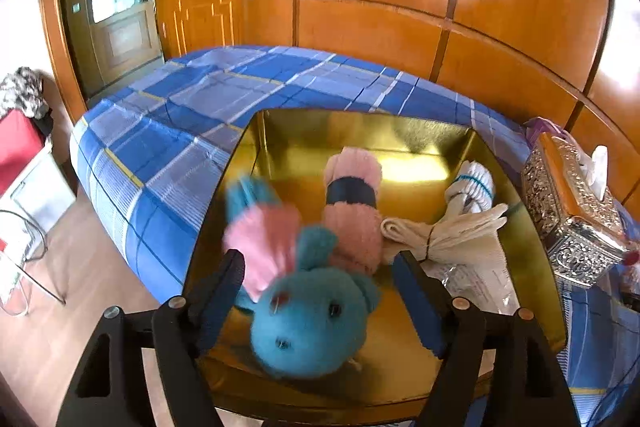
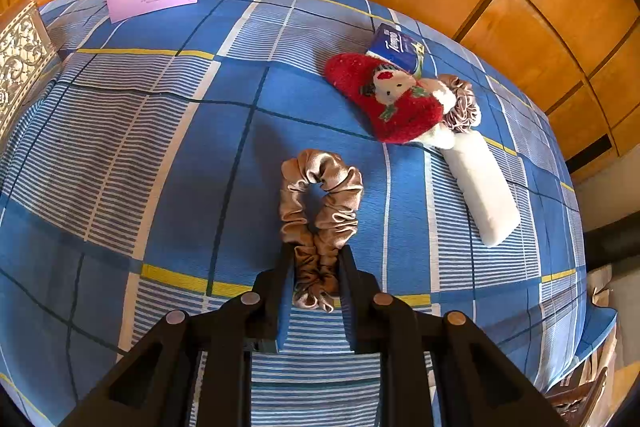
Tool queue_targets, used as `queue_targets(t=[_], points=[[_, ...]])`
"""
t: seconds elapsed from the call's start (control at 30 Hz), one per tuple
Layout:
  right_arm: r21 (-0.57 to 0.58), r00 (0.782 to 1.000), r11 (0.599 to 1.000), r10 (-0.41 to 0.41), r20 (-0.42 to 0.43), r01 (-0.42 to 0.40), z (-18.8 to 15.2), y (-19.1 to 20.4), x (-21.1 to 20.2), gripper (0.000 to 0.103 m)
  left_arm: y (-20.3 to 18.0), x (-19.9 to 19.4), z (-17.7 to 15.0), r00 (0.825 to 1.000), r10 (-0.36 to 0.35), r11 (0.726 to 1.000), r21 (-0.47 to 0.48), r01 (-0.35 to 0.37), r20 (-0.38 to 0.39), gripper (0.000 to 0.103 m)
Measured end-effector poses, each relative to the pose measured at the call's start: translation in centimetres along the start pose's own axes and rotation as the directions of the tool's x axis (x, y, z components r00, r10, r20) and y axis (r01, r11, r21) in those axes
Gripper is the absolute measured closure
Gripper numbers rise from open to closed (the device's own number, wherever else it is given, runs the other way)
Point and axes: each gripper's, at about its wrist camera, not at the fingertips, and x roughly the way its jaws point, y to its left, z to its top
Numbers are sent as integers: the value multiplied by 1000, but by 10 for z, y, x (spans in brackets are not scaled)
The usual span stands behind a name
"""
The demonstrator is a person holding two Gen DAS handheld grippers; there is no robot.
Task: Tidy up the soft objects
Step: 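Carry the teal bear into the gold tray and open the left gripper, then carry the brown scrunchie into the gold tray and open the right gripper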
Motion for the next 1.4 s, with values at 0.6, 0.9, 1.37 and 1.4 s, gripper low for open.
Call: queue_targets(t=[0.6, 0.9, 1.37, 1.4], points=[[79, 998, 995, 59, -4, -58, 14, -11, 10, 85, -21, -19, 1, 997, -58, 995, 80, 55, 42, 23], [168, 986, 971, 167, 25, -169, 56, -15, 12, 86, -32, -27, -1, 996, -76, 989, 130, 70, 43, 23], [-337, 790, 846, 517, 329, -413, 166, 154, -171, 86, -26, -32, -3, 996, -67, 989, 136, 60, 52, 23], [-399, 768, 814, 555, 321, -422, 160, 174, -184, 86, -23, -32, -2, 997, -60, 990, 131, 53, 55, 23]])
